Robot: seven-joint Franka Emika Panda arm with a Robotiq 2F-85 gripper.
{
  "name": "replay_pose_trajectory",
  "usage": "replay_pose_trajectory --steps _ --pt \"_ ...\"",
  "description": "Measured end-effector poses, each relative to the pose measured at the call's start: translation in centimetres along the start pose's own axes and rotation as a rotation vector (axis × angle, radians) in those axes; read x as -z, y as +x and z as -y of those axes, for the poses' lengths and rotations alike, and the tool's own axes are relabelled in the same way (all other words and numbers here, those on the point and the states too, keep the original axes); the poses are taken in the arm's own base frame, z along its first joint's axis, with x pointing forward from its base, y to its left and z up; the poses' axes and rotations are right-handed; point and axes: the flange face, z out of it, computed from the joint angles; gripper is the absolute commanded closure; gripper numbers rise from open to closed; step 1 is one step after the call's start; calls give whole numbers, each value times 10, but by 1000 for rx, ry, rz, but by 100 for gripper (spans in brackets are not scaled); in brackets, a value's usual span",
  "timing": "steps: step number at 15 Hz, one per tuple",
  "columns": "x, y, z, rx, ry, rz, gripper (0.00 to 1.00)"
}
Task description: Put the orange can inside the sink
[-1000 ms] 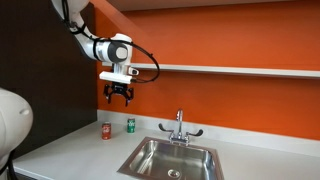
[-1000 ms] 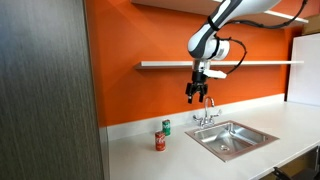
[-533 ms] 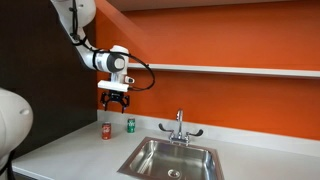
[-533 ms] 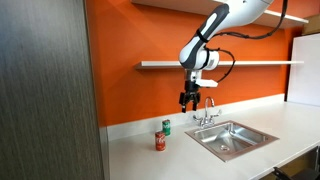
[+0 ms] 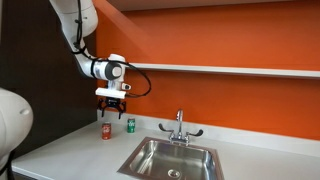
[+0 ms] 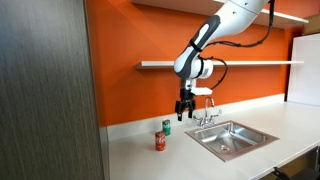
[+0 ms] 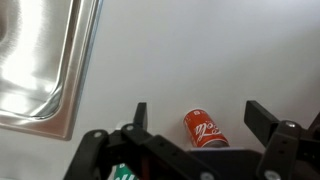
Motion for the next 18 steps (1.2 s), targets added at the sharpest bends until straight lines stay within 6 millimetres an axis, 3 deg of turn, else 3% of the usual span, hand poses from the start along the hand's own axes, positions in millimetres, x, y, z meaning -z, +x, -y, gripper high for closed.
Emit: replay_pose_trajectory --steps 18 --pt "-79 49 35 161 -29 22 0"
